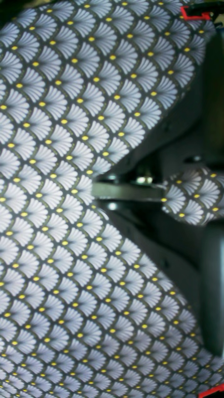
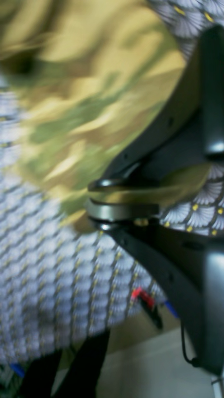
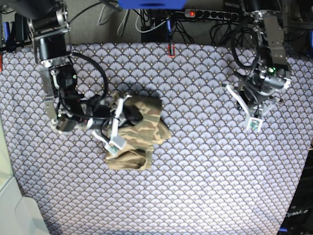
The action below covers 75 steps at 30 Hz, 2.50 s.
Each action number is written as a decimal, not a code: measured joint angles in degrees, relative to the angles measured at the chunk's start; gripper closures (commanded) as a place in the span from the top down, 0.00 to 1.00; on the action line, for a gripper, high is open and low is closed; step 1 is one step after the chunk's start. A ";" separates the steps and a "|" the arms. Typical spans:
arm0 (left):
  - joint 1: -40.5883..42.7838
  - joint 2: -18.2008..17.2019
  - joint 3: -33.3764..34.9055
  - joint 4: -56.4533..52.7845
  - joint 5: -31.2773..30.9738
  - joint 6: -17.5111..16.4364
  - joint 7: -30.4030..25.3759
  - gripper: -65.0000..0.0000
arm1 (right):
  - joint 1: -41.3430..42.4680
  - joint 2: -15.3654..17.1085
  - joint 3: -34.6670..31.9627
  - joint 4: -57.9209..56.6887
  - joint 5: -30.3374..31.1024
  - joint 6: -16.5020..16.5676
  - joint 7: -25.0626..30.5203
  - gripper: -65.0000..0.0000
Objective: Fold the T-shirt properly
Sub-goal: 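Release the bundle with the left gripper and press it with the right gripper, then lower the left gripper onto the bundle edge beside the right gripper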
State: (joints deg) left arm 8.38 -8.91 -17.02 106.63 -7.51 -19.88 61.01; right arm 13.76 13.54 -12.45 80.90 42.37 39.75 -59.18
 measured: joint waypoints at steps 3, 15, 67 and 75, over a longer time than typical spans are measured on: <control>1.03 0.00 -0.66 0.00 0.26 -0.09 -0.11 0.01 | 0.04 0.90 -2.16 -6.14 1.07 -0.13 5.35 0.09; 1.03 0.07 -0.55 0.00 0.00 -0.13 -0.15 0.01 | -0.17 1.86 -6.97 0.81 0.04 -0.24 2.36 0.09; -18.47 16.44 11.17 -27.21 -0.33 11.65 -17.18 0.01 | 1.77 5.18 -7.23 -4.04 0.57 -0.13 4.81 0.09; -20.92 17.55 11.28 -36.96 -0.42 12.20 -20.63 0.01 | 1.77 5.20 -7.23 -4.04 0.52 -0.13 4.79 0.09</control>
State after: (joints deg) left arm -12.53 8.64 -5.74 69.67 -7.92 -7.68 40.38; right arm 15.53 18.74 -19.68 76.86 42.89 39.62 -54.39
